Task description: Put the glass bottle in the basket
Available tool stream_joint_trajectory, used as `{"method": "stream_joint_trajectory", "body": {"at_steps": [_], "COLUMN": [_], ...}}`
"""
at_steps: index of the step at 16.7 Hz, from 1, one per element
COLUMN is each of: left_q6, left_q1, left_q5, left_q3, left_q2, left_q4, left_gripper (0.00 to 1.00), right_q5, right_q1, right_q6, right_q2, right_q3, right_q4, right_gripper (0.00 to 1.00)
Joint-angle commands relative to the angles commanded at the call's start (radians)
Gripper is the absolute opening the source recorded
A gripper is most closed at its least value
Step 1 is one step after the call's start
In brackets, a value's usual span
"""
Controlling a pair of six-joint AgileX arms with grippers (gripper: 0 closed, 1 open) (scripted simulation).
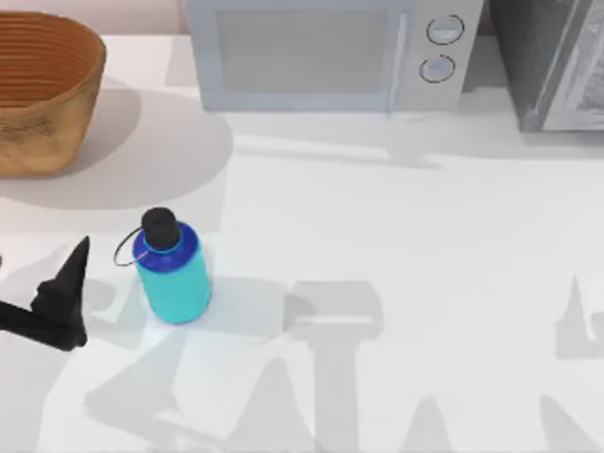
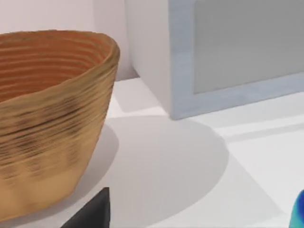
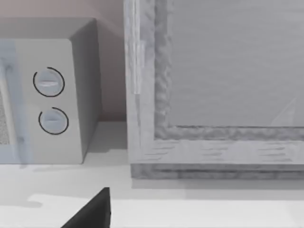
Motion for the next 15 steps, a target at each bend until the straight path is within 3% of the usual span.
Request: {"method": "stream_joint_trajectory", "body": {"at_steps": [15], "left_q6": [0.097], "left_q1": [0.028], "left_q5": [0.324], "left_q3": [0.040], "left_q2": [0.648], "left_q4": [0.519], "left_gripper": [1.00], "right_q5": [0.000], "right_q1": [0.000], "right_q6": [0.000], "right_q2": [0.000], "right_q3": [0.000], "right_q4": [0.000], "right_gripper": [1.00]}}
